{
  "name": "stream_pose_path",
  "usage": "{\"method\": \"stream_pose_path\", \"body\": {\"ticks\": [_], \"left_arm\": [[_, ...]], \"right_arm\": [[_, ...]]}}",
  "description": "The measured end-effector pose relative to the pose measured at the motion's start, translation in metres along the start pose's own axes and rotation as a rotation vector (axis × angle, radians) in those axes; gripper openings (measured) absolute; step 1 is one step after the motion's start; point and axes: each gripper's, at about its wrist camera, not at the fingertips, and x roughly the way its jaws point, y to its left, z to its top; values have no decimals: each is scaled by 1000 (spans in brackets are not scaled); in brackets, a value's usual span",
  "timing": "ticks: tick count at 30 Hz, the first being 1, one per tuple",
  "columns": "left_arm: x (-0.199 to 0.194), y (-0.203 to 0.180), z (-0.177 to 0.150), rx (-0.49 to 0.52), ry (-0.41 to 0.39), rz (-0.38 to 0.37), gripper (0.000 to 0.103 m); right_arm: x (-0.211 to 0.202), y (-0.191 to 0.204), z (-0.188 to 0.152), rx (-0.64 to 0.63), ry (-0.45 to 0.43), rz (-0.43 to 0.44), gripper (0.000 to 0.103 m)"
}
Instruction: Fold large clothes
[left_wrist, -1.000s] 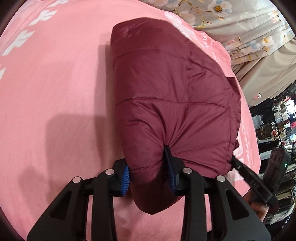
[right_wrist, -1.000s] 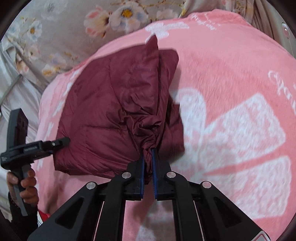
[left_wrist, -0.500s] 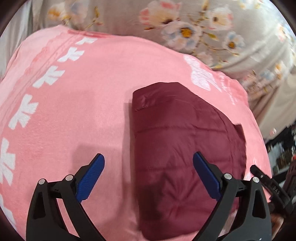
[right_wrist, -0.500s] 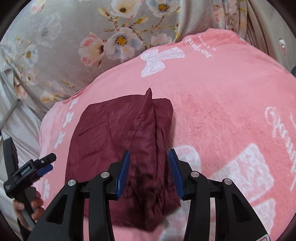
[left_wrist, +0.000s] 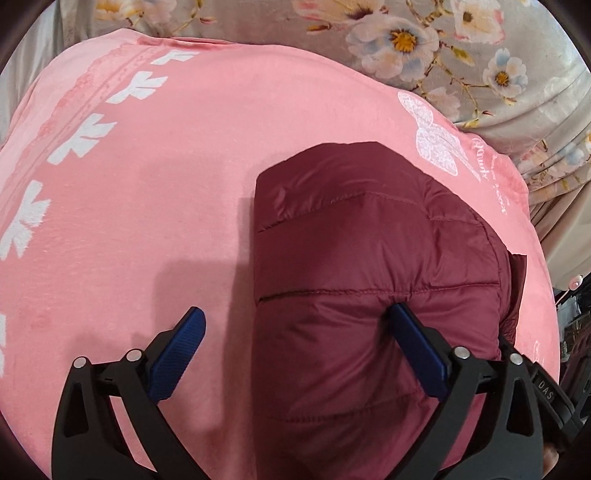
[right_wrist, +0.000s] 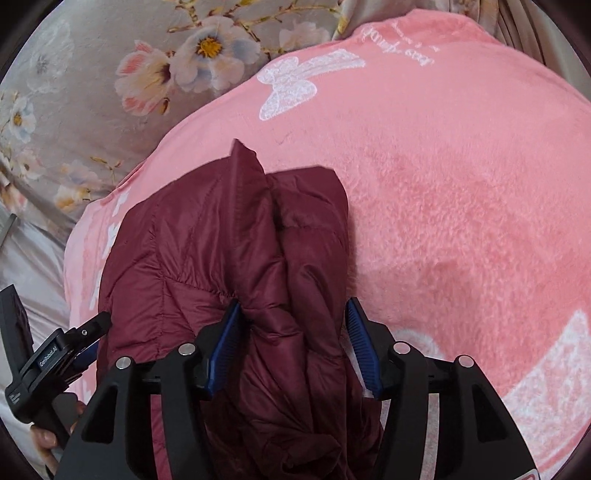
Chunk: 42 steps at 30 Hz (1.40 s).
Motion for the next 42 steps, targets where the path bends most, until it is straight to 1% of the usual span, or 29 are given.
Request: {"method": "stream_pose_path", "body": {"ticks": [3,8,11,15,18,19,20,21,22,23,24,25,26,28,29,31,33,34,36,40,42], "left_arm": [[9,-1,-1,5,15,-10,98],[20,-1,-2,2,34,-27,98],[26,0,-5,2,41,-40,98],[35,6,-7,-21,64,-90,98],[36,8,-8,-9,50,-116,98],[36,8,-9,-1,43,-124,98],[36,9,-9,1,40,-134,98],[35,10,-9,3,39,-146,98],[35,11,-8,8,42,-160,98],[35,11,-7,13,45,-171,98],[33,10,-7,22,46,-194,88],[30,7,-6,37,51,-228,77],[27,5,-5,44,51,-226,73],[18,-2,-3,79,45,-221,58],[14,-4,-2,89,42,-222,55],[0,-9,1,108,33,-250,42],[-22,-16,4,132,12,-309,39],[-35,-21,5,152,-6,-325,39],[-58,-31,7,195,-53,-341,39],[-120,-49,16,286,-192,-383,39],[-146,-52,22,314,-256,-401,39]], "right_arm": [[6,-7,-3,8,3,27,60],[9,-1,-5,-35,-9,12,62],[10,0,-8,-46,-28,21,63],[10,-3,-11,-47,-40,54,65],[12,-3,-10,-54,-19,86,65],[12,-3,-10,-56,-12,100,63],[14,-3,-9,-51,6,139,55],[17,-4,-8,-31,26,174,53],[19,-4,-7,-19,37,189,52],[21,-4,-6,-16,46,201,48],[22,-4,-5,-18,54,215,46],[22,-4,-4,-18,56,222,39],[20,-3,-3,-18,53,227,31],[10,2,-3,-34,34,231,21],[4,4,-4,-42,19,234,18],[-10,9,-7,-52,-13,252,17],[-31,18,-11,-79,-59,267,17],[-39,21,-12,-92,-79,270,17],[-66,35,-13,-130,-146,290,17],[-122,67,-10,-201,-291,314,17],[-148,84,-7,-240,-366,333,17]]}}
